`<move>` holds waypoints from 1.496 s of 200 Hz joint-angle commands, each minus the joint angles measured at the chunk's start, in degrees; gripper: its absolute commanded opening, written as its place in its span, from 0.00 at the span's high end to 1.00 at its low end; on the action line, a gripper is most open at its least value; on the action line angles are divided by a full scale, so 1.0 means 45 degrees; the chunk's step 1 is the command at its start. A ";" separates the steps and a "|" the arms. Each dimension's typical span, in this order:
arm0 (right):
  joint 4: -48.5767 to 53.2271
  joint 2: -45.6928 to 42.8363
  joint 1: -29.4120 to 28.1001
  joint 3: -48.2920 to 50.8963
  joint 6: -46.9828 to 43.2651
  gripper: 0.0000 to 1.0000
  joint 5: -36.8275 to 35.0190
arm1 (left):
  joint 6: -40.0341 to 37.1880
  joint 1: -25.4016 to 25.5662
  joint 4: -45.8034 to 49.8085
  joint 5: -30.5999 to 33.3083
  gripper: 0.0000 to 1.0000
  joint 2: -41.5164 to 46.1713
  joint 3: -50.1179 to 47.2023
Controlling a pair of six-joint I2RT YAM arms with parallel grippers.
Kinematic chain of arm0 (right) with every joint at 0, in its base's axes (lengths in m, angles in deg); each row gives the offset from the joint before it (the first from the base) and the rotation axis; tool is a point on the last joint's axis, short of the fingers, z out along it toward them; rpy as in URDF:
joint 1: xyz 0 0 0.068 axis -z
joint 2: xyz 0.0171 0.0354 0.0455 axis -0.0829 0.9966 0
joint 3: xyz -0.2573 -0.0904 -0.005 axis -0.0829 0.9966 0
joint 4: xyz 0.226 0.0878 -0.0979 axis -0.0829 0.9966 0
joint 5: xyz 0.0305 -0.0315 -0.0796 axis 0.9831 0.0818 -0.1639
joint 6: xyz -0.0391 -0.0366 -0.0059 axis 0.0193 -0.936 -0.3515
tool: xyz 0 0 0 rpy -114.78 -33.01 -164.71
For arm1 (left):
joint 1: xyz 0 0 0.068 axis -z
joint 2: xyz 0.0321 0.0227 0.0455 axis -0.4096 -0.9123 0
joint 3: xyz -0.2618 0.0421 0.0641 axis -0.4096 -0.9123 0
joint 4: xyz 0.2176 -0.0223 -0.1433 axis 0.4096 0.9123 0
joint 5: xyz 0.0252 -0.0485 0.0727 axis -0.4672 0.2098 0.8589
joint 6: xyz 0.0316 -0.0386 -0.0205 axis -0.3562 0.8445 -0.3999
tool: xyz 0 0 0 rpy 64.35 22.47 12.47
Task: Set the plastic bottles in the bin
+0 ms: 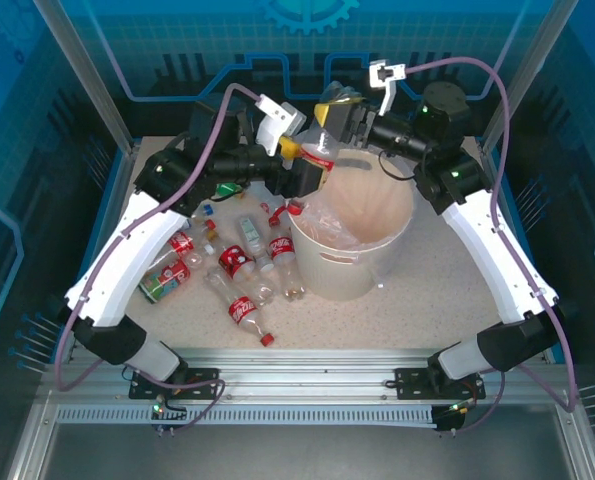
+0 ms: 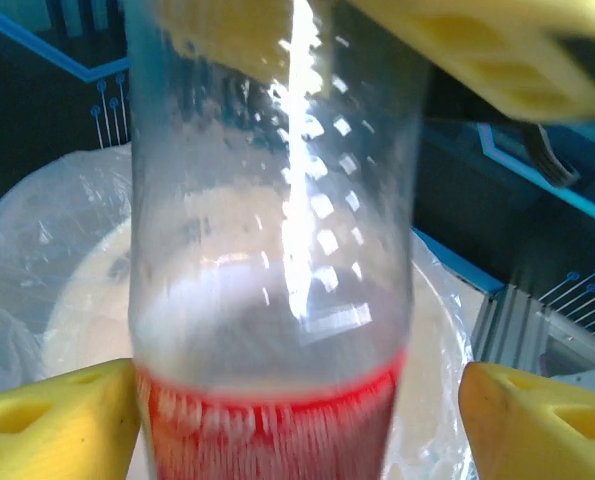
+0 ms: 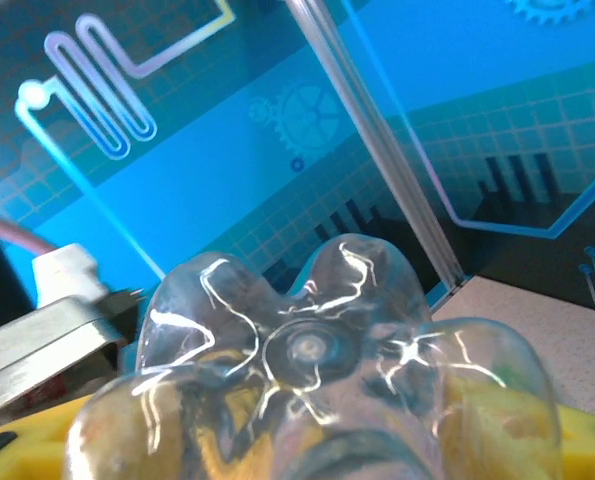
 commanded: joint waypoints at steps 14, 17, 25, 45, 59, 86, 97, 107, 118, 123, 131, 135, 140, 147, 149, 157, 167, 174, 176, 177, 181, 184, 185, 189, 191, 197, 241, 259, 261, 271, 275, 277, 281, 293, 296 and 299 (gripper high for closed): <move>-0.1897 -0.0628 0.0927 0.0291 0.0648 0.47 -0.1032 | 0.0481 -0.0334 -0.1017 -0.0405 0.09 0.1478 -0.0821; -0.1963 -0.0681 0.1004 0.0296 0.0701 0.47 -0.1062 | 0.0532 -0.0381 -0.1071 -0.0425 0.09 0.1573 -0.0929; -0.2111 -0.0788 0.1285 0.0319 0.0823 0.47 -0.1159 | 0.0678 -0.0475 -0.1082 -0.0476 0.09 0.1760 -0.1119; -0.2319 -0.1176 0.2058 0.0468 0.1094 0.47 -0.1272 | 0.0799 -0.0557 -0.0705 -0.0117 0.12 0.2003 -0.1485; -0.2659 -0.1498 0.2675 0.0768 0.1526 0.47 -0.1179 | 0.0992 -0.0568 -0.0405 0.0197 0.15 0.2036 -0.1774; -0.2670 -0.2059 0.3749 0.1350 0.1886 0.46 -0.0937 | 0.1800 -0.0554 -0.0256 0.0479 0.22 0.2054 -0.2686; -0.2100 -0.2281 0.4048 0.1489 0.1501 0.46 -0.1047 | 0.2085 -0.0564 -0.0058 0.0662 0.24 0.1987 -0.3094; -0.1400 -0.2479 0.4238 0.1570 0.1015 0.46 -0.1254 | 0.2302 -0.0559 0.0103 0.0899 0.26 0.1936 -0.3464; -0.0798 -0.2690 0.4339 0.1725 0.0486 0.45 -0.1513 | 0.2503 -0.0523 0.0238 0.1170 0.26 0.1936 -0.3875; -0.0567 -0.2770 0.4377 0.1795 0.0290 0.45 -0.1596 | 0.2608 -0.0502 0.0271 0.1313 0.26 0.1936 -0.4021; -0.0247 -0.2839 0.4419 0.1905 0.0067 0.45 -0.1677 | 0.2799 -0.0462 0.0321 0.1505 0.27 0.1906 -0.4211; -0.0134 -0.2857 0.4442 0.1968 -0.0031 0.45 -0.1698 | 0.2903 -0.0445 0.0314 0.1551 0.27 0.1883 -0.4291; -0.0023 -0.2901 0.4448 0.2042 -0.0121 0.45 -0.1733 | 0.3037 -0.0431 0.0319 0.1610 0.27 0.1860 -0.4386; 0.0125 -0.2924 0.4453 0.2153 -0.0210 0.45 -0.1758 | 0.3232 -0.0388 0.0267 0.1664 0.28 0.1810 -0.4537; 0.0150 -0.2926 0.4456 0.2191 -0.0230 0.45 -0.1782 | 0.3303 -0.0377 0.0243 0.1673 0.28 0.1802 -0.4567; 0.0222 -0.2944 0.4463 0.2320 -0.0282 0.44 -0.1778 | 0.3469 -0.0344 0.0158 0.1664 0.30 0.1746 -0.4704; 0.0238 -0.2985 0.4463 0.2491 -0.0305 0.44 -0.1816 | 0.3617 -0.0282 0.0100 0.1759 0.33 0.1656 -0.4801; 0.0243 -0.3011 0.4463 0.2632 -0.0315 0.44 -0.1836 | 0.3677 -0.0276 0.0100 0.1816 0.38 0.1607 -0.4839; 0.0243 -0.3021 0.4454 0.2662 -0.0315 0.44 -0.1836 | 0.3697 -0.0271 0.0089 0.1818 0.39 0.1605 -0.4847; 0.0243 -0.3013 0.4449 0.2683 -0.0315 0.44 -0.1836 | 0.3697 -0.0270 0.0084 0.1818 0.40 0.1594 -0.4849; 0.0263 -0.3015 0.4445 0.2743 -0.0325 0.44 -0.1836 | 0.3725 -0.0243 0.0079 0.1838 0.42 0.1575 -0.4868; 0.0260 -0.3013 0.4454 0.2763 -0.0319 0.44 -0.1836 | 0.3741 -0.0240 0.0081 0.1865 0.43 0.1566 -0.4887; 0.0252 -0.3019 0.4459 0.2782 -0.0317 0.44 -0.1836 | 0.3751 -0.0239 0.0070 0.1881 0.44 0.1565 -0.4888; 0.0277 -0.3012 0.4459 0.2823 -0.0315 0.44 -0.1836 | 0.3760 -0.0241 0.0060 0.1892 0.45 0.1550 -0.4906; 0.0291 -0.3006 0.4453 0.2851 -0.0315 0.44 -0.1821 | 0.3762 -0.0253 0.0045 0.1920 0.46 0.1551 -0.4908; 0.0263 -0.2987 0.4455 0.2934 -0.0297 0.44 -0.1802 | 0.3762 -0.0242 0.0025 0.1950 0.48 0.1540 -0.4927; -0.0065 -0.2927 0.4308 0.3488 -0.0119 0.43 -0.1543 | 0.3675 -0.0253 0.0217 0.2121 0.70 0.1266 -0.4778; 0.0003 -0.2935 0.4214 0.3552 -0.0224 0.43 -0.1507 | 0.3715 -0.0244 0.0222 0.2141 0.82 0.1233 -0.4760; 0.0022 -0.2919 0.4196 0.3556 -0.0243 0.43 -0.1505 | 0.3726 -0.0254 0.0207 0.2134 0.83 0.1233 -0.4754; 0.0171 -0.2917 0.4137 0.3562 -0.0367 0.43 -0.1489 | 0.3790 -0.0257 0.0157 0.2113 0.89 0.1298 -0.4734; 0.0225 -0.2899 0.4098 0.3547 -0.0451 0.43 -0.1490 | 0.3815 -0.0251 0.0111 0.2079 0.91 0.1320 -0.4718; 0.0263 -0.2900 0.4079 0.3550 -0.0491 0.43 -0.1476 | 0.3834 -0.0241 0.0101 0.2060 0.92 0.1328 -0.4715; 0.0330 -0.2897 0.4034 0.3536 -0.0586 0.43 -0.1494 | 0.3867 -0.0246 0.0086 0.2011 0.94 0.1358 -0.4695; 0.0574 -0.2873 0.3863 0.3535 -0.0898 0.43 -0.1524 | 0.4032 -0.0250 -0.0059 0.1820 0.99 0.1492 -0.4694; 0.0631 -0.2842 0.3807 0.3526 -0.1003 0.43 -0.1526 | 0.4077 -0.0244 -0.0112 0.1777 1.00 0.1529 -0.4694; 0.0702 -0.2845 0.3752 0.3515 -0.1104 0.43 -0.1541 | 0.4117 -0.0250 -0.0148 0.1721 1.00 0.1568 -0.4706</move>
